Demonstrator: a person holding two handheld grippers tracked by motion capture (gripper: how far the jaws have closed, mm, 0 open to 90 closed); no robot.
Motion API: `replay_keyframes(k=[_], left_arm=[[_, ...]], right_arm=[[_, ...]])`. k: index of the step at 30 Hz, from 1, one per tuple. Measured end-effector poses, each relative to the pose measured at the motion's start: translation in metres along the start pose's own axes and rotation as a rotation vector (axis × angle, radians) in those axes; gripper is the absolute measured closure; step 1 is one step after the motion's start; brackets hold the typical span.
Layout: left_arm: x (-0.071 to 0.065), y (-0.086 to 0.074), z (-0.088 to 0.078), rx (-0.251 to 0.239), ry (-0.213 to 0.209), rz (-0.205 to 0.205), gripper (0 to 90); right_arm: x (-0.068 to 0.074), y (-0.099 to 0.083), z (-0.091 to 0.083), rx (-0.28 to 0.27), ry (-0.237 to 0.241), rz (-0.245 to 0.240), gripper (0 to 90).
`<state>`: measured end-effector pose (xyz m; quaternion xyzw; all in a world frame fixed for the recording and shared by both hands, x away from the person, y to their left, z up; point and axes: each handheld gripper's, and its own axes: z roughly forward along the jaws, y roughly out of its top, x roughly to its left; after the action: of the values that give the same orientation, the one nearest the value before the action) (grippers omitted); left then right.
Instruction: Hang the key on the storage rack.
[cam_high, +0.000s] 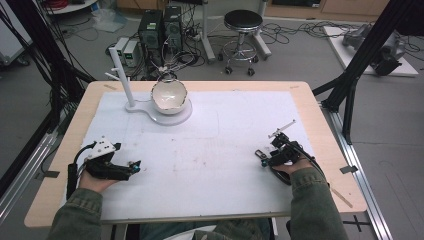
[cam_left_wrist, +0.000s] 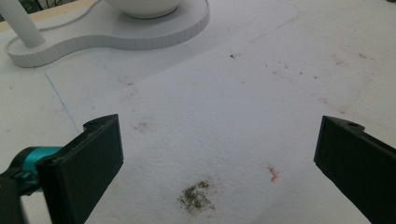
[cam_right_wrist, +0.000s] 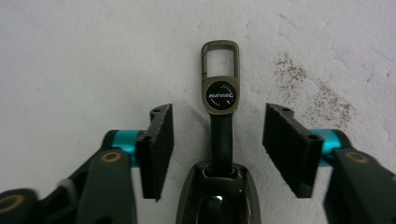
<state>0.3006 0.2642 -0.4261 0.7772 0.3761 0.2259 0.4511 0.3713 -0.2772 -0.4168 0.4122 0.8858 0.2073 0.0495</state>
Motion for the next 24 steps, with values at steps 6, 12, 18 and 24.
replay_keyframes(k=[6, 12, 18, 24], left_arm=[[0.0, 0.0, 0.0, 0.0, -0.002, 0.002, 1.8], [0.0, 0.0, 0.0, -0.001, -0.002, 0.003, 1.7], [0.0, 0.0, -0.001, -0.008, 0.005, -0.001, 1.8], [0.001, 0.0, -0.001, -0.009, 0.004, -0.001, 1.8]], right_arm=[[0.004, 0.003, 0.002, 0.043, -0.061, -0.003, 62.8], [0.008, 0.004, 0.003, 0.046, -0.081, 0.017, 72.0], [0.016, 0.006, 0.003, 0.062, -0.137, 0.065, 73.5], [0.016, 0.004, 0.001, 0.054, -0.121, 0.045, 81.3]])
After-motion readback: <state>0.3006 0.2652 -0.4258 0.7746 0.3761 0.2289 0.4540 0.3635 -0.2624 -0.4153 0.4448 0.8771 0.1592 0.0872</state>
